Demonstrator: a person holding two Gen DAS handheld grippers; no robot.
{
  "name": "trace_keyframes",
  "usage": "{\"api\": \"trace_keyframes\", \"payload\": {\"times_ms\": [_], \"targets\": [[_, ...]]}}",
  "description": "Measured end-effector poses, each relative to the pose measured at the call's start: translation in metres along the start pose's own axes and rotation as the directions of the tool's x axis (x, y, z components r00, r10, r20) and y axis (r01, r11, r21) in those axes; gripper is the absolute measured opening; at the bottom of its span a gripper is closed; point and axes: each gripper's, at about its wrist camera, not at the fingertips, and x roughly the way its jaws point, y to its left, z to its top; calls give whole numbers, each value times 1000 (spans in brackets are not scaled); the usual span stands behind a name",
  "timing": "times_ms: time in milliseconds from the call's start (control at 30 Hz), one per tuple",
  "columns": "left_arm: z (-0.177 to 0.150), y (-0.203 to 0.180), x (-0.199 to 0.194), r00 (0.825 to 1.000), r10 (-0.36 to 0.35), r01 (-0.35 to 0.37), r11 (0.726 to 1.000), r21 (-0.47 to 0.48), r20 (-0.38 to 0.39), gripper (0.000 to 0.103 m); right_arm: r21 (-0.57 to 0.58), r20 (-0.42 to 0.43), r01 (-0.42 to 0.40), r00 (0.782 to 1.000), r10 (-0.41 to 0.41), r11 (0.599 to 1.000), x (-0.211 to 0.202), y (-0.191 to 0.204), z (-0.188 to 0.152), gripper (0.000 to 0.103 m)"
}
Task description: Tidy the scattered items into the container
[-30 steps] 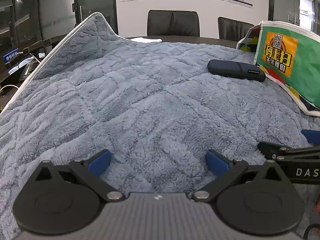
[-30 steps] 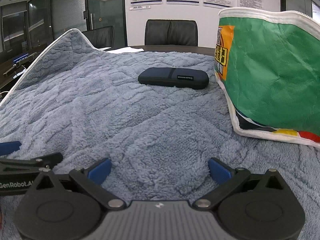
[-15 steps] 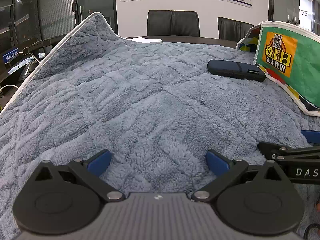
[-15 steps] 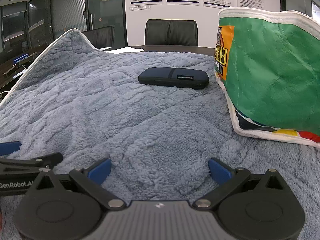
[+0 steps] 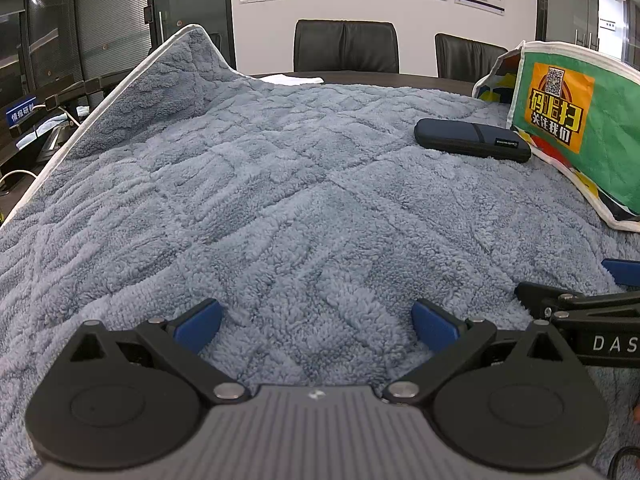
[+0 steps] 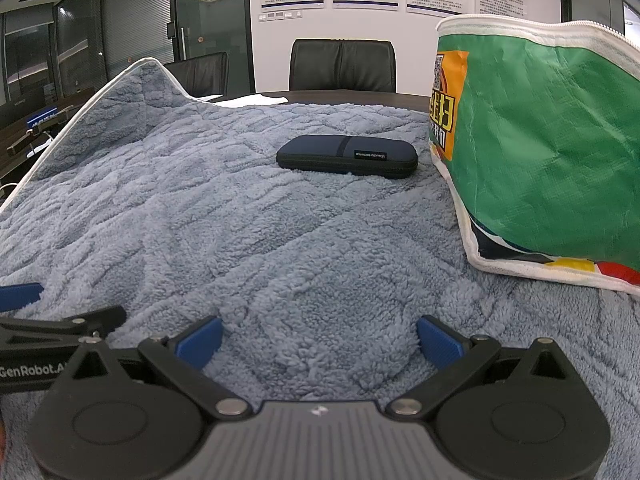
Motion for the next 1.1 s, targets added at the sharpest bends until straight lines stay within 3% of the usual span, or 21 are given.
{"api": "trace_keyframes", "payload": {"times_ms": [567, 667, 767, 833, 900, 967, 1033, 1067, 1100], "targets": [[0, 0, -1, 1000, 0, 0, 1000, 2, 1, 103, -3, -5, 0, 1000, 0, 1000, -1, 0, -1, 103], [2, 2, -2, 1000, -22, 22, 1000, 15, 3, 103, 22, 3, -96, 995, 96, 995, -3, -12, 7, 103], [21, 6, -6, 994, -103, 99, 988, 119, 30, 103, 37, 61, -169, 984, 167, 985, -16, -30, 16, 103], [45, 2, -1, 984, -146, 117, 960, 253, 99, 103, 14, 88, -183, 980, 181, 983, -24, -36, 20, 103], [69, -8, 16, 961, -224, 140, 901, 410, 163, 103, 19, 107, -198, 975, 195, 980, -32, -41, 18, 103], [90, -25, 37, 938, -277, 137, 849, 511, 208, 103, 27, 113, -207, 973, 203, 978, -37, -42, 10, 103], [103, -47, 58, 913, -361, 178, 772, 610, 191, 103, 23, 96, -206, 975, 203, 978, -39, -43, -1, 103], [109, -62, 73, 895, -415, 205, 710, 673, 164, 103, 17, 91, -202, 976, 200, 979, -40, -43, -6, 103], [111, -71, 83, 887, -437, 213, 673, 708, 149, 103, 9, 94, -196, 976, 194, 981, -43, -43, -13, 103]]}}
